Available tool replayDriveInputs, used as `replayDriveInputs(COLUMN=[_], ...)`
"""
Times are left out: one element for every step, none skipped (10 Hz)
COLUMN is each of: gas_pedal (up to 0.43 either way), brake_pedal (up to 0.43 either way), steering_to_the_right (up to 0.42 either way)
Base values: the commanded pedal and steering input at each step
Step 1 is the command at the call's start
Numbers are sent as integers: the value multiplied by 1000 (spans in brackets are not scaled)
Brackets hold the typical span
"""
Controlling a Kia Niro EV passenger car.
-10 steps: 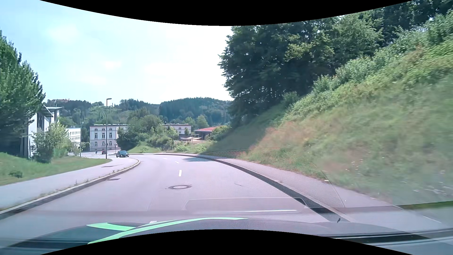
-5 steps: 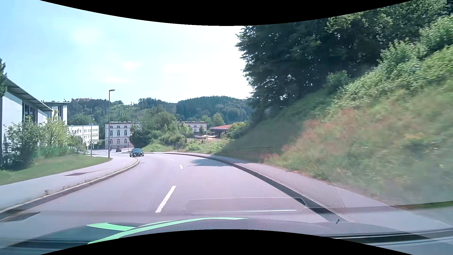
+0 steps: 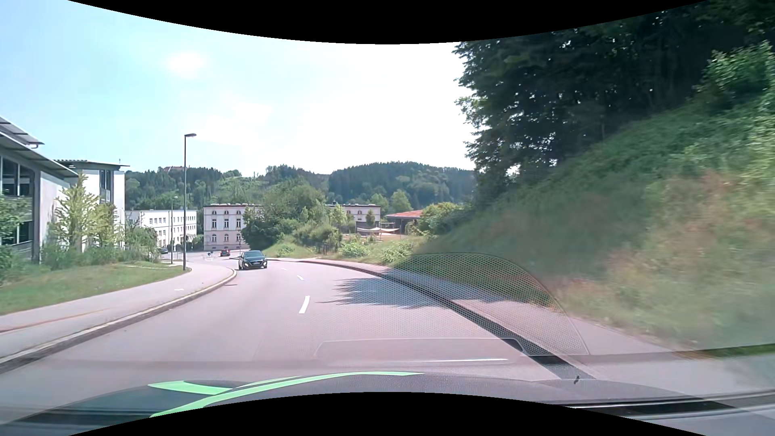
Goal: Follow the waypoints while adhering to traffic rules and regulations
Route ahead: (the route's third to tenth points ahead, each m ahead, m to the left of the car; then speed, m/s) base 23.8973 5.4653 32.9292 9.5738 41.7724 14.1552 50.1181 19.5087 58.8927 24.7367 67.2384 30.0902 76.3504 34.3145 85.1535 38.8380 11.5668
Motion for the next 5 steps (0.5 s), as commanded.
replayDriveInputs(gas_pedal=[0,0,0,0,0], brake_pedal=[0,0,0,0,0], steering_to_the_right=[-64,-62,-62,-63,-69])
